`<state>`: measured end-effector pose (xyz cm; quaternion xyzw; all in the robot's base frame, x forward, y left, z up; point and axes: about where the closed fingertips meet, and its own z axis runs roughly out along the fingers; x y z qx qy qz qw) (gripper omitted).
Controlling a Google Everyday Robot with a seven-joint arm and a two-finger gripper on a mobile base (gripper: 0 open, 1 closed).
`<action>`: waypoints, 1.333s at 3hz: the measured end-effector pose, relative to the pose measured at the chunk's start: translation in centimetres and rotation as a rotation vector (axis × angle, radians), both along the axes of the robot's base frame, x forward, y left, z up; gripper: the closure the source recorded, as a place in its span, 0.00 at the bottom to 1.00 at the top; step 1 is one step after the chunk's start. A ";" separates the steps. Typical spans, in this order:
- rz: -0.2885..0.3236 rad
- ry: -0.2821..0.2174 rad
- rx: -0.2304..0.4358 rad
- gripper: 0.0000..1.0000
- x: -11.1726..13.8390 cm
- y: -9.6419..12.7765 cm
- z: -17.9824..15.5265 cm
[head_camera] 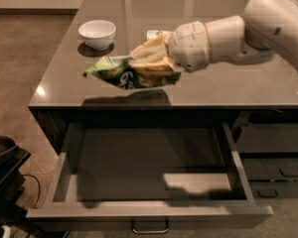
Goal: Place green rice chip bag into top drawer
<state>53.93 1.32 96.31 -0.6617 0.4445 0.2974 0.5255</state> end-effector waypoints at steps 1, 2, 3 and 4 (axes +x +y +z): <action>-0.034 0.036 0.012 1.00 -6.0 -2.8 1.9; -0.077 0.052 0.007 1.00 -6.6 -4.8 1.3; -0.074 0.051 0.007 1.00 -6.6 -4.6 1.3; -0.082 0.067 0.020 1.00 -7.0 -3.8 -0.1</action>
Offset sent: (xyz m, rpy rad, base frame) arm -0.0534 -0.0245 0.0193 0.0115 0.0292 -0.0262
